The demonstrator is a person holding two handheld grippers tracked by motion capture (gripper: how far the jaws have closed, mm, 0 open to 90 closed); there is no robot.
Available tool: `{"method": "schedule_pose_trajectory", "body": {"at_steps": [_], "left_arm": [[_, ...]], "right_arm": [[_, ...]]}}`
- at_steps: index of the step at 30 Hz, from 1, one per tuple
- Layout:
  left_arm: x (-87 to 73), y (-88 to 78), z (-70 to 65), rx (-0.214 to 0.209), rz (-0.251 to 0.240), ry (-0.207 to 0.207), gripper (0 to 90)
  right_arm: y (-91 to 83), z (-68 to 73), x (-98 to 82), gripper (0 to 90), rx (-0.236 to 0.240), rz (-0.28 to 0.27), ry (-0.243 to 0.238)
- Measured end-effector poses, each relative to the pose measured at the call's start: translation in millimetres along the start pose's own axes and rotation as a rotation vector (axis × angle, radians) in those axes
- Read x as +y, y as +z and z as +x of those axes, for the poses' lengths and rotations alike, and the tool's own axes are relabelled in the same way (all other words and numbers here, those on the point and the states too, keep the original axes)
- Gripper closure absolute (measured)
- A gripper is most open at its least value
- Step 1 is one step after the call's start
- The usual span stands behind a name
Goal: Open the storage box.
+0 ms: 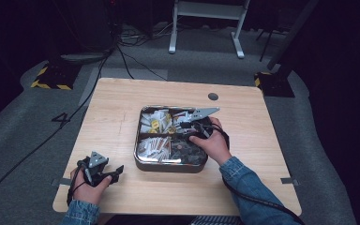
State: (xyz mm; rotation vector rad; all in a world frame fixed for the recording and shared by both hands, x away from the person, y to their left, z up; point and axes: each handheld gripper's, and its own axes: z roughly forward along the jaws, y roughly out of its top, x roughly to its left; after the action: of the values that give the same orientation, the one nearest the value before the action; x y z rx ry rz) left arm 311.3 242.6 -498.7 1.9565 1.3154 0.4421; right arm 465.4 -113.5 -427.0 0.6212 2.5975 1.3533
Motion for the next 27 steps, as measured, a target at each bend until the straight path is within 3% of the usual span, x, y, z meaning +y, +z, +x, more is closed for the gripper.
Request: {"method": "schedule_pose_trajectory", "body": {"at_steps": [2,9,12,17,20,25,27], "left_arm": [[1.4,4.0,2.0,0.001,0.004,-0.005,30.6],[4.2,10.9,6.2,0.017,0.01,-0.008,30.5],[5.1,12.3,5.9,0.011,0.011,-0.012,30.1],[7.7,15.1,6.4,0.016,0.014,-0.008,28.6],[9.4,16.8,6.9,0.02,0.017,-0.002,27.8],[13.5,22.7,3.2,0.048,0.042,0.066,24.7],[14.1,23.2,3.1,0.047,0.045,0.064,23.8]], "right_arm": [[10.4,-1.6,2.0,47.3,0.016,0.013,0.032],[23.2,-4.2,2.3,50.6,0.0,0.056,0.035],[26.1,-4.0,2.0,53.1,-0.021,0.091,0.014],[29.6,-2.4,4.5,54.1,-0.025,0.107,-0.029],[32.0,-2.5,6.7,54.3,-0.022,0.112,-0.029],[36.5,1.1,9.1,58.6,-0.034,0.11,-0.044],[35.9,1.7,8.5,59.0,-0.04,0.103,-0.041]]}}
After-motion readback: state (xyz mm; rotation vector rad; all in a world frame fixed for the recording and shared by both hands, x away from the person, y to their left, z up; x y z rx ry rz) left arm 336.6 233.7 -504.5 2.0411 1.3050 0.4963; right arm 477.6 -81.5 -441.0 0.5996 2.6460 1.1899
